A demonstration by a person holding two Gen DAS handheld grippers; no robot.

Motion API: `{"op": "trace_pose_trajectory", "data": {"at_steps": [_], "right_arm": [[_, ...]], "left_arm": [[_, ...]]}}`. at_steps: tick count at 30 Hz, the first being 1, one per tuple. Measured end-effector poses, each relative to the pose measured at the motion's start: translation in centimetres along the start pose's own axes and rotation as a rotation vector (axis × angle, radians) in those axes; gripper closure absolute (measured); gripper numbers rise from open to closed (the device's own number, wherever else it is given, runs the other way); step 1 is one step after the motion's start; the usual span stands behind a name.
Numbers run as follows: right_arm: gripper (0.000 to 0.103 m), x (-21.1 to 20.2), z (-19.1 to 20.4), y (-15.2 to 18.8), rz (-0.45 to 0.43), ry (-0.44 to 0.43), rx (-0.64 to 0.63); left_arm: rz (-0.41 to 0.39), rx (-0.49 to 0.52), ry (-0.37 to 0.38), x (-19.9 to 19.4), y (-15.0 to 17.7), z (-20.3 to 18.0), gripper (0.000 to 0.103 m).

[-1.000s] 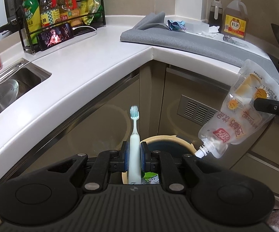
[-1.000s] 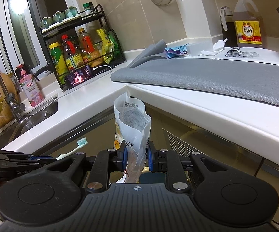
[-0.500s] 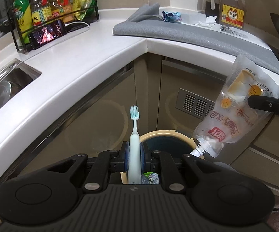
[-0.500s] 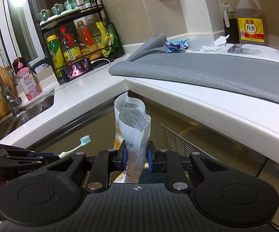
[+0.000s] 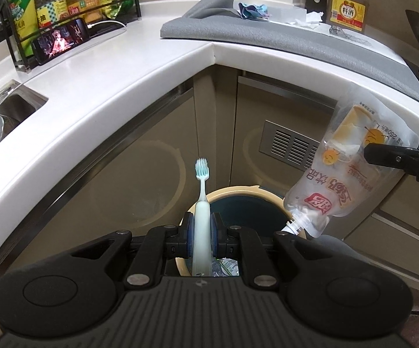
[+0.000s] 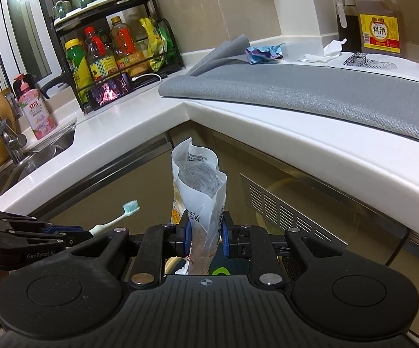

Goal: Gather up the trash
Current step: 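Carry the toothbrush and drink pouch down over the blue bin with both tools, then lower both held items into the bin and open both tools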

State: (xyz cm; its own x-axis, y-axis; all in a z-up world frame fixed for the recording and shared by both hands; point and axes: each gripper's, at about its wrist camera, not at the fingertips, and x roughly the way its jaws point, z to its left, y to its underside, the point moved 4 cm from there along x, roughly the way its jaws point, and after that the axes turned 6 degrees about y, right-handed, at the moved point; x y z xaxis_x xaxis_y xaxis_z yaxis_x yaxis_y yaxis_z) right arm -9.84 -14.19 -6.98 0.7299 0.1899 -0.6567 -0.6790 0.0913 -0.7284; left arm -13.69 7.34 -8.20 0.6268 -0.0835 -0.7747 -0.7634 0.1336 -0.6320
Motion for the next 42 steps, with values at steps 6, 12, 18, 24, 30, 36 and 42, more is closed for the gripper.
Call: {"op": "trace_pose_trajectory", "data": {"at_steps": [6, 12, 18, 24, 30, 36, 42], "right_arm": [[0.081, 0.6, 0.2, 0.2, 0.020, 0.002, -0.011], [0.081, 1.5, 0.5, 0.1, 0.034, 0.009, -0.035], [0.081, 2.7, 1.0, 0.1, 0.058, 0.019, -0.056], [0.081, 4.7, 1.5, 0.6, 0.120, 0.028, -0.088], [0.081, 6.9, 1.9, 1.4, 0.176, 0.043, -0.103], [0.081, 8.6, 1.7, 2.4, 0.234, 0.058, -0.107], [0.081, 9.8, 1.2, 3.1, 0.262, 0.068, -0.109]], "left_arm": [[0.016, -0.001, 0.013, 0.8, 0.1, 0.0, 0.090], [0.033, -0.018, 0.024, 1.7, 0.1, 0.4, 0.090], [0.059, -0.036, 0.034, 3.0, 0.4, 0.7, 0.090], [0.105, -0.044, 0.050, 5.0, 0.5, 0.9, 0.090], [0.132, -0.043, 0.055, 7.1, 0.4, 0.7, 0.090], [0.176, -0.027, 0.063, 9.2, 1.0, 0.2, 0.090], [0.214, -0.018, 0.067, 11.3, 1.1, -0.1, 0.090]]}}
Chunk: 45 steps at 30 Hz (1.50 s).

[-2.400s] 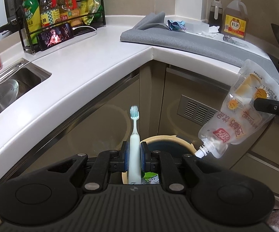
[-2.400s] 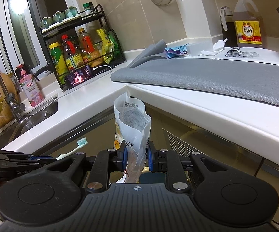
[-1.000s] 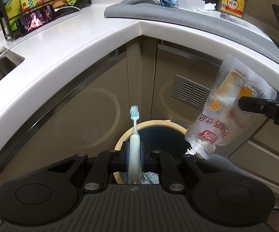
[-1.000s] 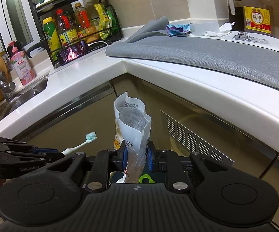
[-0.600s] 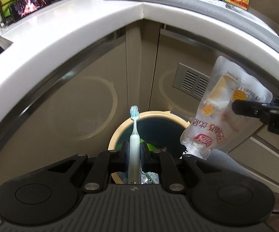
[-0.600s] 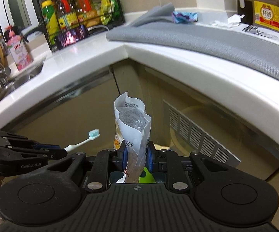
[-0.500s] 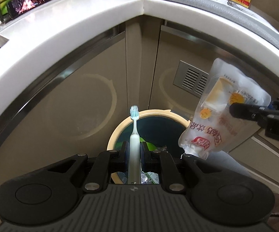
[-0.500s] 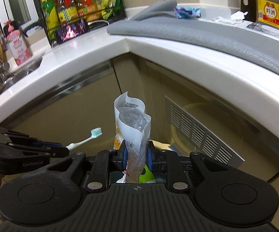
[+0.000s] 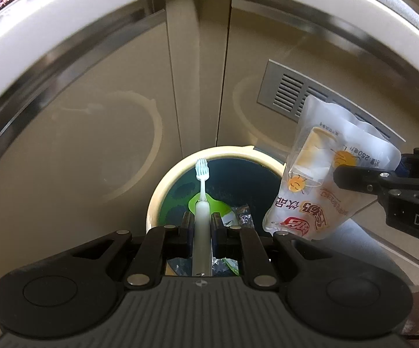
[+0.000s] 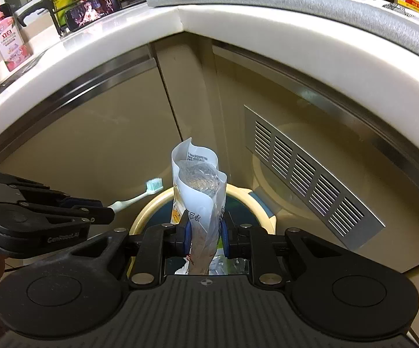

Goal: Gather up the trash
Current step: 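Lower both held items into the bin and open both tools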

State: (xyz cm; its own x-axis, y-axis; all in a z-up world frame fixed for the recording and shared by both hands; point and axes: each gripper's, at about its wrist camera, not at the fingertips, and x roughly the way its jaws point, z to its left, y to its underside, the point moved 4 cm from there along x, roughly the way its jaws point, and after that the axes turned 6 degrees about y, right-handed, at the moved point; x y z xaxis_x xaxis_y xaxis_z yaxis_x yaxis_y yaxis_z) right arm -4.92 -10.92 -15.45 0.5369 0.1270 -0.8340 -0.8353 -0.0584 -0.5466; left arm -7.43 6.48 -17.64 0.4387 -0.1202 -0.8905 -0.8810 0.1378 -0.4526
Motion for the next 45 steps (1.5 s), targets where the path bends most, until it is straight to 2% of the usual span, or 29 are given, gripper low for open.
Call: {"op": "trace_pose_trajectory", "data": {"at_steps": [13, 26, 45], "right_arm": [[0.081, 2.3, -0.5, -0.2, 0.015, 0.013, 0.026], [0.081, 5.3, -0.4, 0.0, 0.081, 0.003, 0.035], [0.081, 9.4, 0.0, 0.8, 0.156, 0.036, 0.002]], "left_arm": [[0.059, -0.009, 0.000, 2.0, 0.5, 0.4, 0.090], [0.149, -0.002, 0.001, 5.9, -0.2, 0.1, 0.090], [0.224, -0.001, -0.029, 9.4, 0.9, 0.5, 0.090]]}}
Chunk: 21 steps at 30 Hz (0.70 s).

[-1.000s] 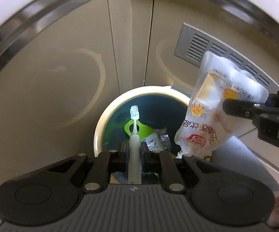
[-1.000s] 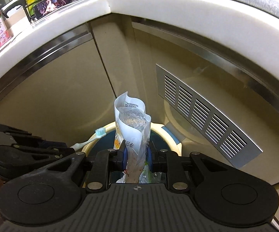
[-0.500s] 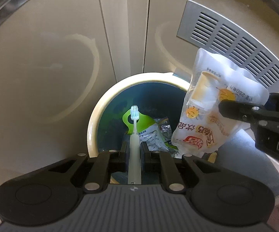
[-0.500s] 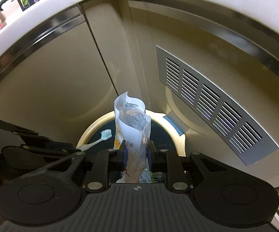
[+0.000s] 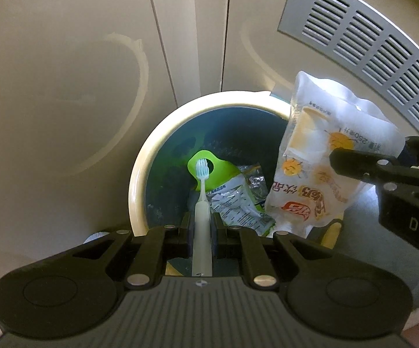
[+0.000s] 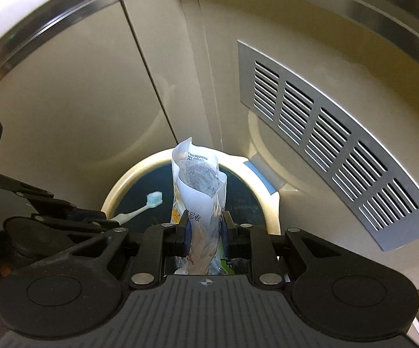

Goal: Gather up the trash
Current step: 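Lower both held items into the bin and open both tools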

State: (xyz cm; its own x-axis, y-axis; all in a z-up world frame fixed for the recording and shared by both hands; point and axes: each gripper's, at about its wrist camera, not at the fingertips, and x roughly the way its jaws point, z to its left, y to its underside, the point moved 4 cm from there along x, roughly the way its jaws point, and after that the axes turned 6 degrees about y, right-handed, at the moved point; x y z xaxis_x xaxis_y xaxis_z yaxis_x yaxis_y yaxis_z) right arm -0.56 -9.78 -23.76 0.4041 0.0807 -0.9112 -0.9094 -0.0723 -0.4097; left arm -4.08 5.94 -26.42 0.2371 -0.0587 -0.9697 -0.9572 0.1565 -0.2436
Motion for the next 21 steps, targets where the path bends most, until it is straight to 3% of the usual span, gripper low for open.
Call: {"op": "trace_pose_trajectory", "data": {"at_steps": [6, 8, 9, 10, 11, 12, 13, 18, 21], "right_arm": [[0.081, 1.1, 0.1, -0.3, 0.013, 0.012, 0.000], [0.079, 1.4, 0.1, -0.4, 0.028, 0.006, 0.004], [0.076, 1.3, 0.0, -0.5, 0.033, 0.006, 0.016], [0.061, 1.2, -0.1, -0.6, 0.033, 0.004, 0.031], [0.051, 1.0, -0.3, -0.6, 0.031, 0.004, 0.046], [0.033, 0.7, -0.5, -0.6, 0.026, 0.007, 0.059], [0.025, 0.3, -0.6, -0.6, 0.023, 0.010, 0.068], [0.020, -2.7, -0.7, -0.1, 0.006, -0.039, 0.086], [0.014, -5.3, -0.5, 0.3, -0.055, -0.059, 0.083]], "left_arm": [[0.015, 0.001, -0.022, 1.0, -0.4, -0.4, 0.090], [0.017, 0.005, -0.022, 1.0, -0.5, -0.5, 0.085], [0.021, 0.008, -0.021, 0.8, -0.4, -0.5, 0.056], [0.023, 0.008, -0.022, 0.8, -0.3, -0.3, 0.011], [0.012, 0.007, -0.031, 0.2, -0.3, -0.2, 0.000], [-0.032, 0.008, -0.031, -0.8, -0.3, 0.0, 0.000], [-0.055, 0.017, -0.036, -1.5, -0.1, 0.0, 0.000], [-0.093, 0.038, -0.083, -4.6, 1.5, 0.2, 0.000], [-0.131, 0.028, -0.094, -6.8, 3.2, 0.2, 0.000]]}}
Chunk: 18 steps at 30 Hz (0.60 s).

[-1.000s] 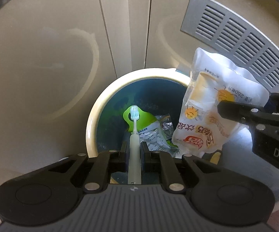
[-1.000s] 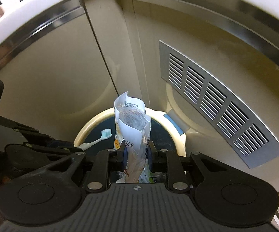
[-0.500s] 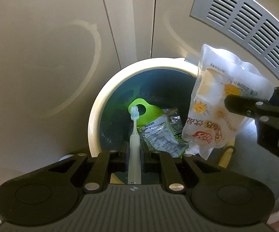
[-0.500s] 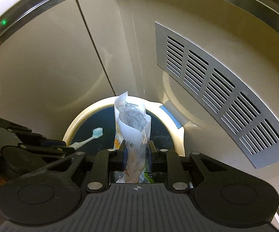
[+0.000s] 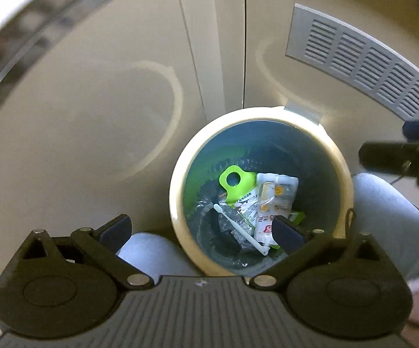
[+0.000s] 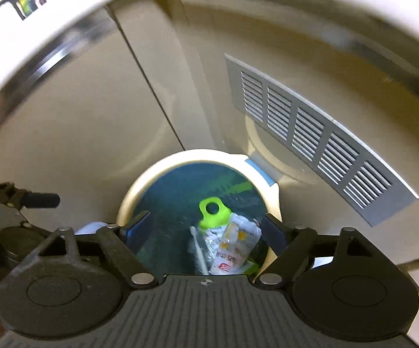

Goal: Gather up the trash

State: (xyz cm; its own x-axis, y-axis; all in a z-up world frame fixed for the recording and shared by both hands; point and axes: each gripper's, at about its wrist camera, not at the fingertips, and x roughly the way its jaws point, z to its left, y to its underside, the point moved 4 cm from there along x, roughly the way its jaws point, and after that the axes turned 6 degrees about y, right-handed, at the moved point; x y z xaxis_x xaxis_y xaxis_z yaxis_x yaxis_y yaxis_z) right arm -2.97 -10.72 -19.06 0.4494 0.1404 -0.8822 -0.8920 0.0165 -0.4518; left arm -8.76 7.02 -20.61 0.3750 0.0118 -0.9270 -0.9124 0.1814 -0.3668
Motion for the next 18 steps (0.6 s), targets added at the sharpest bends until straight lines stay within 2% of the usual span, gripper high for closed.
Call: {"op": "trace_pose_trajectory", "data": {"at_steps": [3, 5, 9, 18], "right_arm": [[0.010, -2.5, 0.5, 0.6, -0.078, 0.009, -0.045], [0.009, -3.5, 0.8, 0.9, -0.108, 0.017, -0.077], [0.008, -3.7, 1.4, 1.3, -0.095, 0.015, -0.116], [0.005, -5.2, 3.2, 2.4, -0.102, 0.043, -0.234]], "left_arm": [[-0.022, -0.014, 0.014, -1.8, 1.7, 0.2, 0.000], [-0.032, -0.004, -0.004, -2.4, 2.2, 0.4, 0.000], [-0.063, -0.026, -0.032, -3.0, 2.1, 0.2, 0.000], [-0.081, 0.017, -0.045, -4.0, 2.5, -0.3, 0.000]]}}
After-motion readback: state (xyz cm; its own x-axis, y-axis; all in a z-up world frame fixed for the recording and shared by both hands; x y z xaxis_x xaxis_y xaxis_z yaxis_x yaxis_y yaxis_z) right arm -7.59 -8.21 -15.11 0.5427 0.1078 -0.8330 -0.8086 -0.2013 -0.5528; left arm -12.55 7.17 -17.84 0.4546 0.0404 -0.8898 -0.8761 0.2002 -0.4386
